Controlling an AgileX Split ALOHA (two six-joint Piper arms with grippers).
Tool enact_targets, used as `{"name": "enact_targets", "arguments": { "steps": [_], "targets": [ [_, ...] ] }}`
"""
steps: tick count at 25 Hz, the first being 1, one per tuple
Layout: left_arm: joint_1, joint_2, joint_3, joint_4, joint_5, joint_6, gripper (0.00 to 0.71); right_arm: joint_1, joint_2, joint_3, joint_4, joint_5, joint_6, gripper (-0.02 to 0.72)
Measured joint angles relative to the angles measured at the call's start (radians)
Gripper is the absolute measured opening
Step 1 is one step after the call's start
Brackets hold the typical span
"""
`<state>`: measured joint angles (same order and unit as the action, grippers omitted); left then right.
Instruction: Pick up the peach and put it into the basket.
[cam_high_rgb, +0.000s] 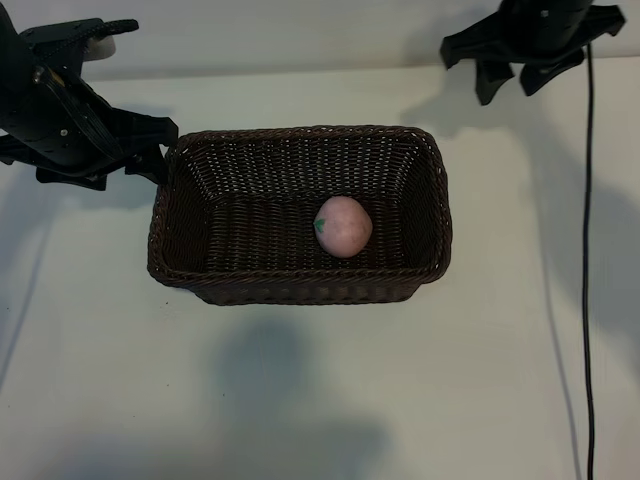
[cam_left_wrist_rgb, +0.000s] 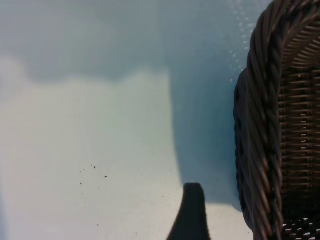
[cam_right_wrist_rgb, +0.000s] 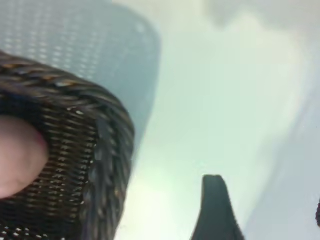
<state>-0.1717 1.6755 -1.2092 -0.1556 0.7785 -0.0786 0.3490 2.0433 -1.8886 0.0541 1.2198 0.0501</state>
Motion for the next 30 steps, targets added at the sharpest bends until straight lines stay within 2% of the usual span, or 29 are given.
{"name": "enact_targets", "arguments": {
  "steps": [30],
  "targets": [
    [0.0, 0.0, 0.0, 0.001, 0.0, 0.0, 0.591, -0.005, 0.0, 0.001, -0.004, 0.001, -0.014, 0.465]
  ]
}}
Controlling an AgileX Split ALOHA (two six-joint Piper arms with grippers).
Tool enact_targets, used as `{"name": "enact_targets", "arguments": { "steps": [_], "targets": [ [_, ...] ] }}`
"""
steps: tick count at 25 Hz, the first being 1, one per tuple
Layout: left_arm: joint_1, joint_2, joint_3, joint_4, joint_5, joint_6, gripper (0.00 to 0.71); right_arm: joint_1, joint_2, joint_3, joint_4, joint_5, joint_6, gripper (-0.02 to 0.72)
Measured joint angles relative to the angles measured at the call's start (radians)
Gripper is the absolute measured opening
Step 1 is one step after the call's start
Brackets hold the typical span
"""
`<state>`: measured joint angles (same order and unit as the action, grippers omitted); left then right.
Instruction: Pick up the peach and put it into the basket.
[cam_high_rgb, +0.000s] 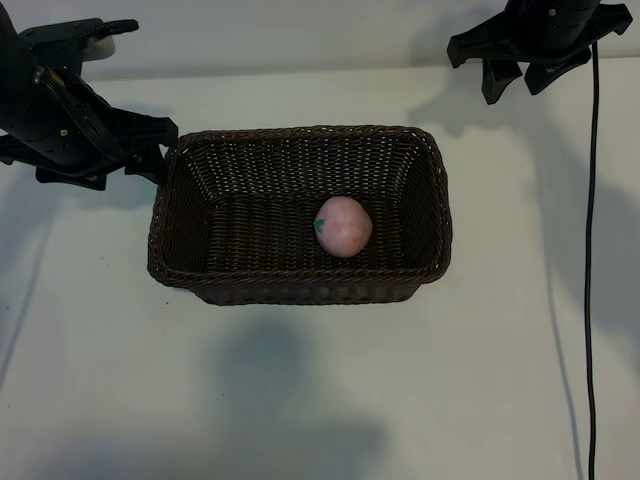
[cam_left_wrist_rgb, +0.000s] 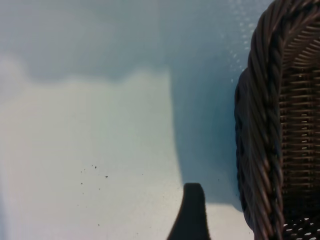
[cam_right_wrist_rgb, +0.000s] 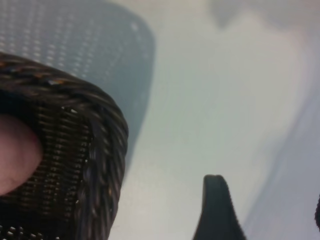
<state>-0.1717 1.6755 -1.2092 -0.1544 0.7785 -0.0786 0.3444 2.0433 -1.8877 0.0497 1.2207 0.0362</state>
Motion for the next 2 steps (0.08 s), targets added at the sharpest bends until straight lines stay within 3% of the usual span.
{"name": "enact_targets", "arguments": {
  "steps": [2],
  "targets": [
    [0.0, 0.0, 0.0, 0.0, 0.0, 0.0, 0.591, 0.0, 0.0, 0.0, 0.0, 0.0, 0.0, 0.465]
  ]
}}
